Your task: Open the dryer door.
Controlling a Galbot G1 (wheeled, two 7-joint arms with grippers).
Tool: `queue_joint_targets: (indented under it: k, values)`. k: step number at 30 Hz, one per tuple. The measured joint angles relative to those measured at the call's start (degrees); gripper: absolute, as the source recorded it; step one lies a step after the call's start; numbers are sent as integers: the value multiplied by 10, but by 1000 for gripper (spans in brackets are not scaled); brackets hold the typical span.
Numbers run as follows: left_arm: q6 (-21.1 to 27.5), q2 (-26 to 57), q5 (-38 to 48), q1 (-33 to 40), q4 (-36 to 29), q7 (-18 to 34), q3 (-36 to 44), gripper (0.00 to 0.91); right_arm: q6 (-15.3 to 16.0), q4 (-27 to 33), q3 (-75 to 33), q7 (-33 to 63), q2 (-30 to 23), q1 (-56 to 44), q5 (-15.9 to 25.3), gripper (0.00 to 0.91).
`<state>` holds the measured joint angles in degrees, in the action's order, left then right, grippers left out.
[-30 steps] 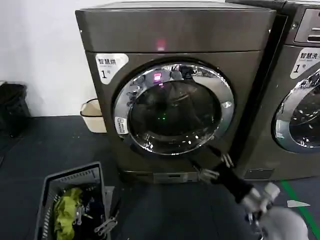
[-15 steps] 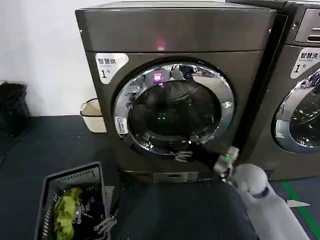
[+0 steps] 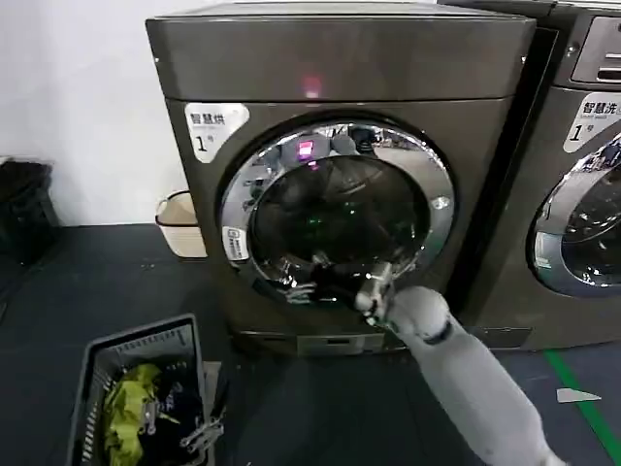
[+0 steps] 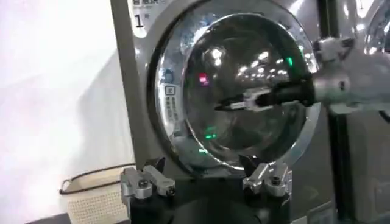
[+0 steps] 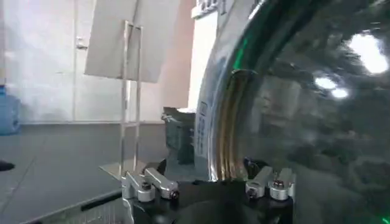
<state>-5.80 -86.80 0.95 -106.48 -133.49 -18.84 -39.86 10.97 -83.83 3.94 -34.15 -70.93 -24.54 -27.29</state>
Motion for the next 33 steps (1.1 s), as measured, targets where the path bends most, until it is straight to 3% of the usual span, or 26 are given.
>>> queue_joint_targets:
  k: [8,19,33]
  values:
    - [-5,-4,-16,-2,5,12,7,907,-6,60,15,-2,-45,32,5,907]
    - [30,-2,-21,5,1,17,8,907,-27,120,37,-5,-74,66,9,907]
    - [14,-5,25,16,8,-2,-8,907,-11,113,52,-40,-76,78,-19,907]
